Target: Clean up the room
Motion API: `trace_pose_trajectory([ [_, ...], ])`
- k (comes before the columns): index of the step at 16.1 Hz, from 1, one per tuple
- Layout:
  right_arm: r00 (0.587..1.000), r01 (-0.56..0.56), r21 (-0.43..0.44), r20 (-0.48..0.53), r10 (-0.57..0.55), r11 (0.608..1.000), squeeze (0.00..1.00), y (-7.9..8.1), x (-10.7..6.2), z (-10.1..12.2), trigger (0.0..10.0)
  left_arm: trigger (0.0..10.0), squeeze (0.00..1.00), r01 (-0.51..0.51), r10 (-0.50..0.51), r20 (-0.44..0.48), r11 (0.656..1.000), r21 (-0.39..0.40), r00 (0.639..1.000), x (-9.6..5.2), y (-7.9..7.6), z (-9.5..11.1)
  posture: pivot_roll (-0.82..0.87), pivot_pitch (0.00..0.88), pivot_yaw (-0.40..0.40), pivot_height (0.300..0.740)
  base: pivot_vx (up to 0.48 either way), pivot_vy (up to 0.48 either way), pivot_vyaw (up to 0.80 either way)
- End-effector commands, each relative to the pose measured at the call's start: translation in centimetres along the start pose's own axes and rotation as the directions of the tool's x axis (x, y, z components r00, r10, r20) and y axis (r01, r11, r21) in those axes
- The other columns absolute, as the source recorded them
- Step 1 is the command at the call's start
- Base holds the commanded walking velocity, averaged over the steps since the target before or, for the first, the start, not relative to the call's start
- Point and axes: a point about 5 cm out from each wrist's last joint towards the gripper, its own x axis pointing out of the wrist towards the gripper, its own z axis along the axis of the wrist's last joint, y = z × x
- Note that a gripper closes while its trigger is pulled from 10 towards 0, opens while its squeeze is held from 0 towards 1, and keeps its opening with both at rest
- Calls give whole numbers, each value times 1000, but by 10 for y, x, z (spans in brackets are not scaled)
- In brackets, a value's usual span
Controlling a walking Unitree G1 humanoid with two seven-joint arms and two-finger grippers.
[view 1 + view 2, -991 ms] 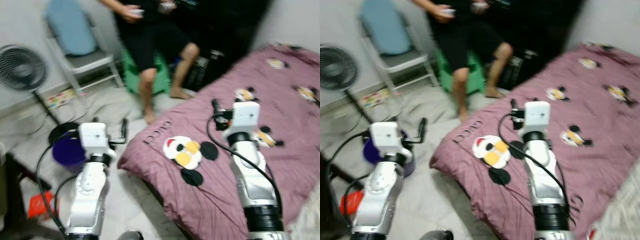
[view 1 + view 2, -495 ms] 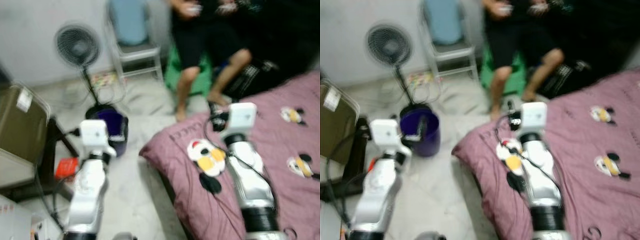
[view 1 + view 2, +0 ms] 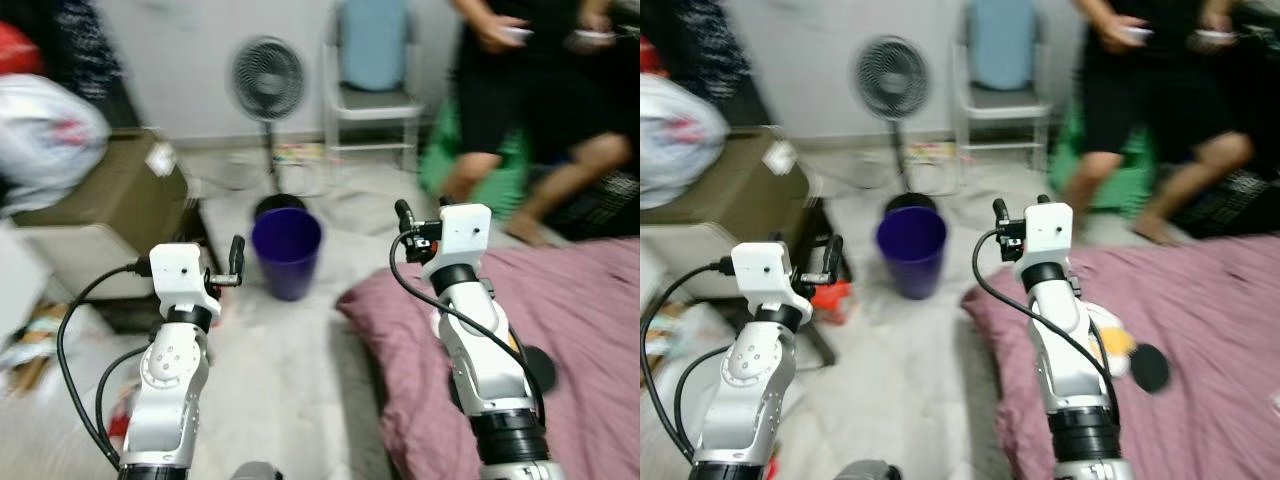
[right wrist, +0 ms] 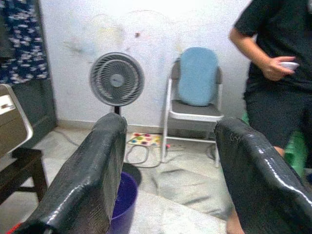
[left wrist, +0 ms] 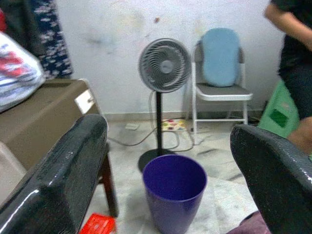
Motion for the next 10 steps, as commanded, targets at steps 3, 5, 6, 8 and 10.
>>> trace_pose_trajectory([
  [3, 1000, 10, -1, 4, -10, 1000, 0, -4, 0, 0, 10000, 10000, 0, 17, -17, 13, 1000, 0, 1000, 1, -4, 3, -52, 0, 17, 740, 0, 0, 748],
  [5, 1000, 7, -1, 3, -7, 1000, 0, -3, 0, 0, 10000, 10000, 0, 21, -21, 13, 1000, -2, 1000, 0, -4, 3, -51, 0, 15, 740, 0, 0, 778],
  [6, 1000, 7, -2, 3, -7, 1000, 0, -3, 0, 0, 10000, 10000, 0, 23, -23, 12, 1000, -3, 1000, 0, -5, 2, -51, 0, 15, 740, 0, 0, 775],
  [8, 1000, 8, -3, 1, -8, 1000, 0, -3, 0, 0, 10000, 10000, 0, 25, -25, 11, 1000, -3, 1000, 0, -5, 2, -52, 0, 16, 740, 0, 0, 778],
  [10, 1000, 10, -3, -1, -10, 1000, 0, -4, -1, -1, 10000, 10000, 0, 27, -27, 11, 1000, -4, 1000, 0, -5, 2, -54, 0, 18, 740, 0, 0, 775],
])
